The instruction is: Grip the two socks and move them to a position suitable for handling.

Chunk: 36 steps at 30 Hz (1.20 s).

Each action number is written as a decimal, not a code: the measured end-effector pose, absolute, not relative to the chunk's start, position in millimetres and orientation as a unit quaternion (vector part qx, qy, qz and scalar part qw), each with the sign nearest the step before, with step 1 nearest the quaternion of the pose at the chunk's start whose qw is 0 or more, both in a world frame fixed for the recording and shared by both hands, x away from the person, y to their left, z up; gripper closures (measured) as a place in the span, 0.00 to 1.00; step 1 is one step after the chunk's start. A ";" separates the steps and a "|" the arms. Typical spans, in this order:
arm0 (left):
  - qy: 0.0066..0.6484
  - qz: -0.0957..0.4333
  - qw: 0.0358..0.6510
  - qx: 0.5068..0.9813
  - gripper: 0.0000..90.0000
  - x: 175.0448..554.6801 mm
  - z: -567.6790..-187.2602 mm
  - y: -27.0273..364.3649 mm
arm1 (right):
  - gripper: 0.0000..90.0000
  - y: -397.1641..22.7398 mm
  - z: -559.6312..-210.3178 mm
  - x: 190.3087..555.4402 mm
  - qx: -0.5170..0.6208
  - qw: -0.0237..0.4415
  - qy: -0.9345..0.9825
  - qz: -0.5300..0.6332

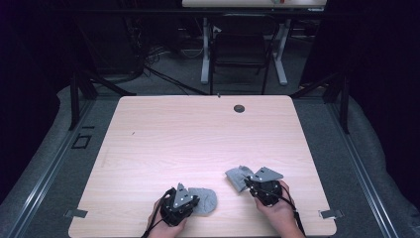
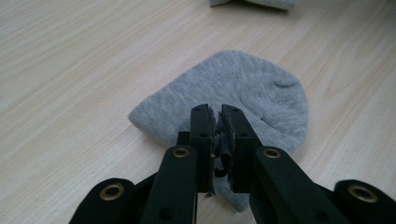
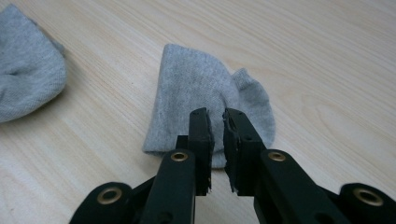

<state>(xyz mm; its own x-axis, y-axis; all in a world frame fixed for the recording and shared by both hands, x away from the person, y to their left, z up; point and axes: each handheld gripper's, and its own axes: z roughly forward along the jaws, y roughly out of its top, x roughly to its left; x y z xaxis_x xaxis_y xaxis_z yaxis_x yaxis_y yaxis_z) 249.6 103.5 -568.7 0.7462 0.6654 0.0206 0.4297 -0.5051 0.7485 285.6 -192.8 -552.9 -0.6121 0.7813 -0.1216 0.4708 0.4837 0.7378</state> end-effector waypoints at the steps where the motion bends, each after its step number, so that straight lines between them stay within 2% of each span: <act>1: 0.325 0.157 0.383 0.850 0.93 249.9 -567.0 106.0 | 0.91 -191.6 -553.4 287.6 0.374 0.224 0.835 0.337; 6: 0.329 0.163 0.388 0.845 0.90 253.0 -561.4 116.2 | 0.91 -180.9 -558.7 297.0 0.354 0.226 0.853 0.309; 22: 0.341 0.179 0.388 0.837 0.83 259.5 -559.4 130.4 | 0.94 -145.5 -570.4 312.8 0.371 0.174 0.855 0.318; 36: 0.349 0.184 0.381 0.836 0.82 264.0 -560.1 137.9 | 0.96 -102.1 -573.0 322.9 0.366 0.159 0.854 0.334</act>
